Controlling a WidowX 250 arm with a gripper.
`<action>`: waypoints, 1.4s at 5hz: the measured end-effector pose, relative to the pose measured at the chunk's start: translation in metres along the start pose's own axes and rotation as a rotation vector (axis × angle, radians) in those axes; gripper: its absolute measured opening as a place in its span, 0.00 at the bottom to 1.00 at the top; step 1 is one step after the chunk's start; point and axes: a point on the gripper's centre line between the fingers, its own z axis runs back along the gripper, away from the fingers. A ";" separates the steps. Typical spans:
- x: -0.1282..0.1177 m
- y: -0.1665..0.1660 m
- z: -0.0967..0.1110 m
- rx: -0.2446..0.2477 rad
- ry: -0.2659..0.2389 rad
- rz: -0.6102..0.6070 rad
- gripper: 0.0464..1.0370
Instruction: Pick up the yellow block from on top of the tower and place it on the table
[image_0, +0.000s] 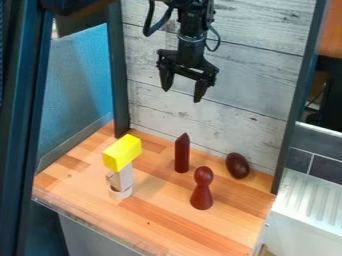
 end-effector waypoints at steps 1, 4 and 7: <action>-0.008 -0.004 -0.019 -0.006 0.047 -0.009 0.96; -0.035 0.014 -0.048 -0.048 0.089 -0.046 0.96; -0.053 0.043 -0.023 -0.175 0.108 -0.083 0.96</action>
